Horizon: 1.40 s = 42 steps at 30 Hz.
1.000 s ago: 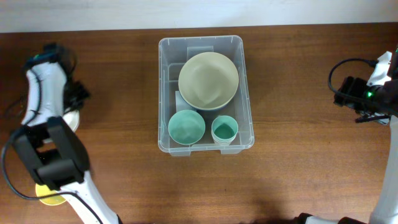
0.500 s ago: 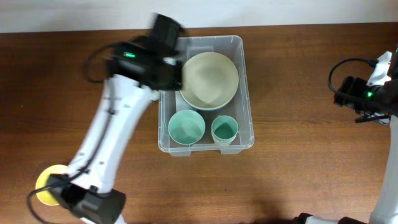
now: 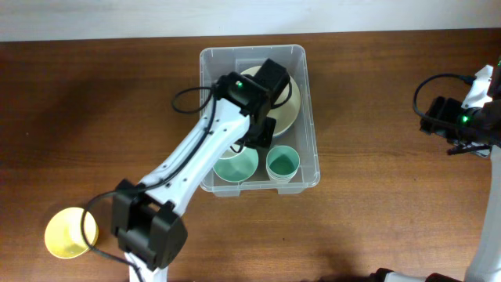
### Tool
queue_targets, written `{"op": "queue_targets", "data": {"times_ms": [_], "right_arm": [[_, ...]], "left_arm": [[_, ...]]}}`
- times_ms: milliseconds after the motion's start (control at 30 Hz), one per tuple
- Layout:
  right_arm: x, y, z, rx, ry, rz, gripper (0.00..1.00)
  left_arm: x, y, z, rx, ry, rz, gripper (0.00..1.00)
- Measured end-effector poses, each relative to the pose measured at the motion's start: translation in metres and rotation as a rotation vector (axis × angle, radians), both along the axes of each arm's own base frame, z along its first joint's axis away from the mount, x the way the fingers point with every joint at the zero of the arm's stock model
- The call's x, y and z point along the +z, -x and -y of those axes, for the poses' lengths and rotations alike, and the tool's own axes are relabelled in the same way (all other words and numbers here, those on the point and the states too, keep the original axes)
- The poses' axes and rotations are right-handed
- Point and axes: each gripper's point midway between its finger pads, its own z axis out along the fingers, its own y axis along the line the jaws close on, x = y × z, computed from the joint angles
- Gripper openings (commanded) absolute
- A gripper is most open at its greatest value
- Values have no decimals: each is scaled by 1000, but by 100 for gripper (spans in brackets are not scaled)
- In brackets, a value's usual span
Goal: Pack container
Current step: 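Carry the white bowl with the left gripper onto the mint bowl, then release the bowl and grasp the yellow bowl rim with the left gripper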
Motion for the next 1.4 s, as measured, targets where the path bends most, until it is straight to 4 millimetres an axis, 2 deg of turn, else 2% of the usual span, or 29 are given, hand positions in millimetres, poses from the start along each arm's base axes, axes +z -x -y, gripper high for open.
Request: {"op": "queue_targets", "data": {"times_ms": [100,133,167,233,267,467,600,667,733,833,933,1033,1100,1167,1300,1400], "right_arm": [[0,0,0,0,0,0,78],[0,0,0,1,0,0,78],[0,0,0,0,0,0,78],[0,0,0,0,0,0,78],[0,0,0,0,0,0,78],[0,0,0,0,0,0,78],[0,0,0,0,0,0,78],[0,0,0,0,0,0,78],[0,0,0,0,0,0,78],[0,0,0,0,0,0,78],[0,0,0,0,0,0,78],[0,0,0,0,0,0,78],[0,0,0,0,0,0,78],[0,0,0,0,0,0,78],[0,0,0,0,0,1,78],[0,0,0,0,1,2,78]], "left_arm": [[-14,1,2,-2,-9,-36,1],[-15,2,3,-2,-8,-42,5],[-16,2,3,-4,-7,-46,17],[-16,3,4,-4,-6,-49,52],[-16,3,3,-8,-8,-51,59],[-17,14,-8,2,-51,-95,61],[-8,7,-29,65,-96,-59,62],[7,-1,-52,134,-104,-20,63],[31,-9,-84,223,-93,35,63],[79,-16,-151,415,-64,156,64],[120,-4,-230,634,-65,257,64],[136,22,-292,830,-97,274,67],[132,32,-321,934,-111,256,67],[116,41,-342,1010,-121,214,68],[52,68,-370,1124,-154,48,68],[5,89,-378,1176,-168,-59,68]]}}
